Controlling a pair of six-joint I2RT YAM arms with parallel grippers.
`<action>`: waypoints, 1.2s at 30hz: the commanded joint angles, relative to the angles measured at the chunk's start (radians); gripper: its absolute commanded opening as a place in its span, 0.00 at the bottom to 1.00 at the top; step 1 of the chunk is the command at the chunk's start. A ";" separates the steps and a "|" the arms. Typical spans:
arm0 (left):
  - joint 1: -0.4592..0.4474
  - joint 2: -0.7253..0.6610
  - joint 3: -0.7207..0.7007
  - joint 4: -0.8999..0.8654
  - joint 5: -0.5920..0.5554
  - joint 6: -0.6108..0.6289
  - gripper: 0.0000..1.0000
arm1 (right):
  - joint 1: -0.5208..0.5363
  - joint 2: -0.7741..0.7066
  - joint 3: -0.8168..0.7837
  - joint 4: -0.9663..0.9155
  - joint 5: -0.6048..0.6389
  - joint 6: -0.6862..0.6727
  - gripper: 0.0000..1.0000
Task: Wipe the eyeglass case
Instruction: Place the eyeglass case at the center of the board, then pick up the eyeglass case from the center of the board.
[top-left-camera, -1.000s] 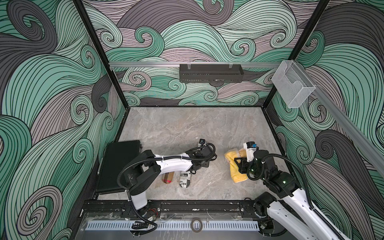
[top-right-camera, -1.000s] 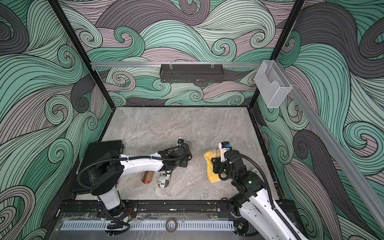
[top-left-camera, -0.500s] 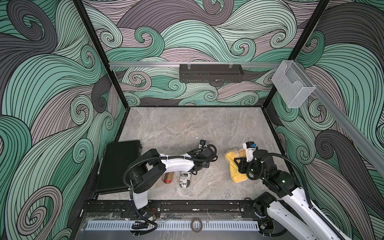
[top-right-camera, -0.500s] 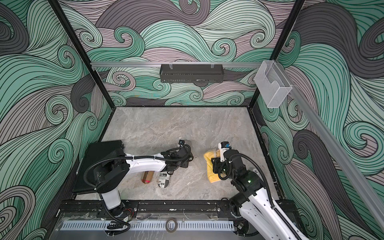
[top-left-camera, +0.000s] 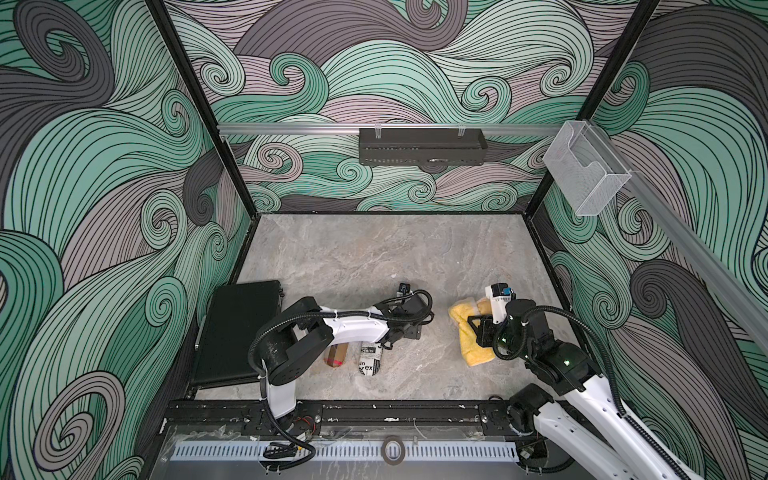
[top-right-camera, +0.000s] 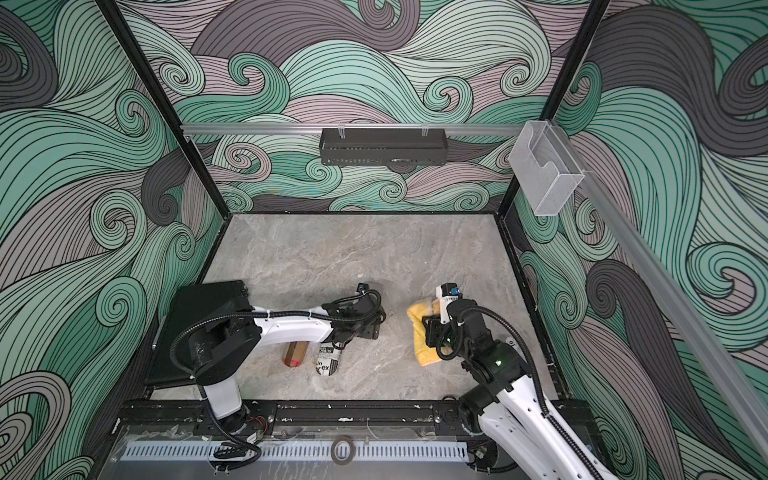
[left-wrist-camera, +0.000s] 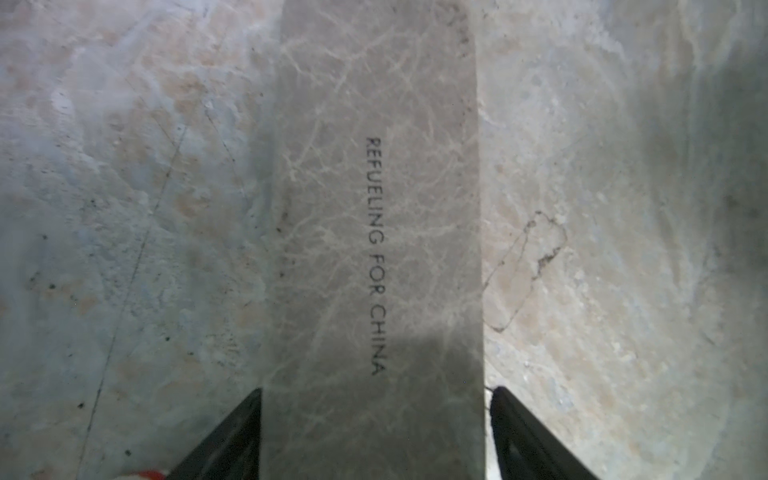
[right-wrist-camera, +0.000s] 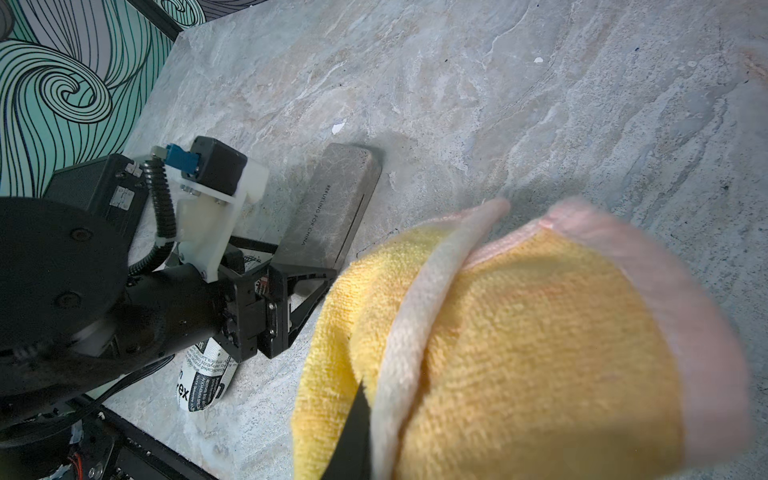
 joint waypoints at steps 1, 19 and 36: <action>0.005 -0.052 -0.011 -0.053 0.072 -0.003 0.88 | 0.001 -0.005 0.000 0.000 -0.006 -0.010 0.00; 0.057 0.028 0.129 0.042 0.425 0.102 0.82 | 0.001 -0.129 0.006 -0.105 0.226 0.073 0.00; 0.187 0.313 0.529 0.053 0.512 0.243 0.80 | 0.001 -0.209 0.011 -0.149 0.347 0.104 0.00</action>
